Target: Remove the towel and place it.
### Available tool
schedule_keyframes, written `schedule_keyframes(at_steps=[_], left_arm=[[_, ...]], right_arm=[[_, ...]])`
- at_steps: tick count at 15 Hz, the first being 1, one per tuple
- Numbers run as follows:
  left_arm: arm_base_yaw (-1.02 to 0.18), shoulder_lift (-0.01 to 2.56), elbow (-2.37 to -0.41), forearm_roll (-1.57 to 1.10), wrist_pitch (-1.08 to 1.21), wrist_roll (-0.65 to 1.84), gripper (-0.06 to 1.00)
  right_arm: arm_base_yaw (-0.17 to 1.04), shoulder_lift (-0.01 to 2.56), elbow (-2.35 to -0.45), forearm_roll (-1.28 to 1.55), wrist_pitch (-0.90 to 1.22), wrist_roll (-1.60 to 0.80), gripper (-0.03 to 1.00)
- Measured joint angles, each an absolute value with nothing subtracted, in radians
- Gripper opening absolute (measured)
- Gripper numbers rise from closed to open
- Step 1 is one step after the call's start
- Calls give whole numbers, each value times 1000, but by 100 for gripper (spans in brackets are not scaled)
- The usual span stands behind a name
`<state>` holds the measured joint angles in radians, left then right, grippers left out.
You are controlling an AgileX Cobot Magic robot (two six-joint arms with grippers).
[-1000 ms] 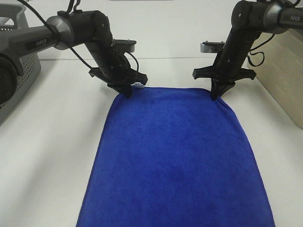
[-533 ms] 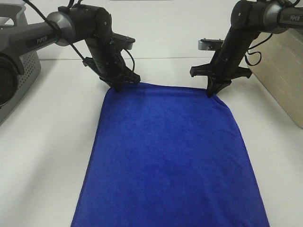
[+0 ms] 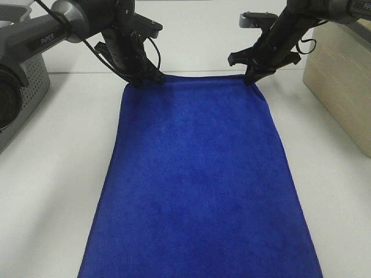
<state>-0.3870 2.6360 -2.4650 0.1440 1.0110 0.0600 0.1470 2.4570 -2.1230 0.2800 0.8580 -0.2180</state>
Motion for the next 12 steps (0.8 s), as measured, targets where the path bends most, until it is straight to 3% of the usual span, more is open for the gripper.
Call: schedule_keyframes(at_steps=[12], left_arm=[[-330, 2637, -2465, 254, 728, -23, 1]], right_arm=[[149, 2491, -2148, 442, 605, -444, 3]])
